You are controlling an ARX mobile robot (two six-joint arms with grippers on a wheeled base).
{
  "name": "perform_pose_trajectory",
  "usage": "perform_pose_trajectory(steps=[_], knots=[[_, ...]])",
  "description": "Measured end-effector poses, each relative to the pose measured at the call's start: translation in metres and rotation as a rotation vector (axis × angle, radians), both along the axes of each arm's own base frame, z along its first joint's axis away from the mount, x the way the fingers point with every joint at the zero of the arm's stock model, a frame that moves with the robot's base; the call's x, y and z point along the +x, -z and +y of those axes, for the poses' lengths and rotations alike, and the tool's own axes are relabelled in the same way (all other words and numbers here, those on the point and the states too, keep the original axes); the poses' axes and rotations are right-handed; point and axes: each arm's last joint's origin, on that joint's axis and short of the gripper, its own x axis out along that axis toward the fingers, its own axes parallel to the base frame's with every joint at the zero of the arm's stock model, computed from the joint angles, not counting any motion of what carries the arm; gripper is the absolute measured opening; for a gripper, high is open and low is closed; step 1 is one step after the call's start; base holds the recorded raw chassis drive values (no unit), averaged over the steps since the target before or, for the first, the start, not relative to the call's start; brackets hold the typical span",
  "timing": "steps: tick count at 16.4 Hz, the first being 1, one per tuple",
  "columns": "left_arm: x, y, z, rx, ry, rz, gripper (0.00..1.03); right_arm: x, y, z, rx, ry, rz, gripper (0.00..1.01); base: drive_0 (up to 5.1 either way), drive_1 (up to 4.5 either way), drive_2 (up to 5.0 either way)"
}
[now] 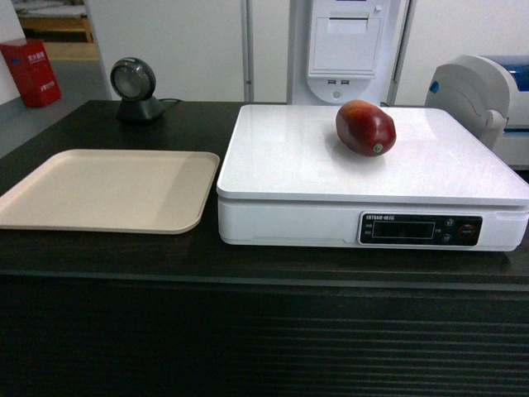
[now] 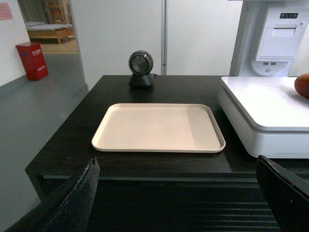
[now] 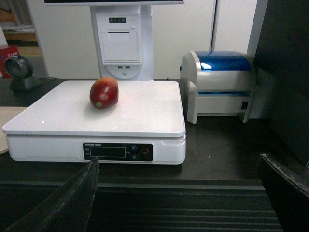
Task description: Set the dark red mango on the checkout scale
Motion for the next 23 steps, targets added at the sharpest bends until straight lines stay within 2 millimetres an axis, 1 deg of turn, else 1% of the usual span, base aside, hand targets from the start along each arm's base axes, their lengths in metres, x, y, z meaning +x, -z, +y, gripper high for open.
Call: perform_pose_trajectory(steps=[23], knots=[[0.0,0.0,0.0,0.0,0.0,0.0,0.98,0.0,0.0001,0.0,0.0,0.0,0.001,0.98,0.0,0.0,0.0]])
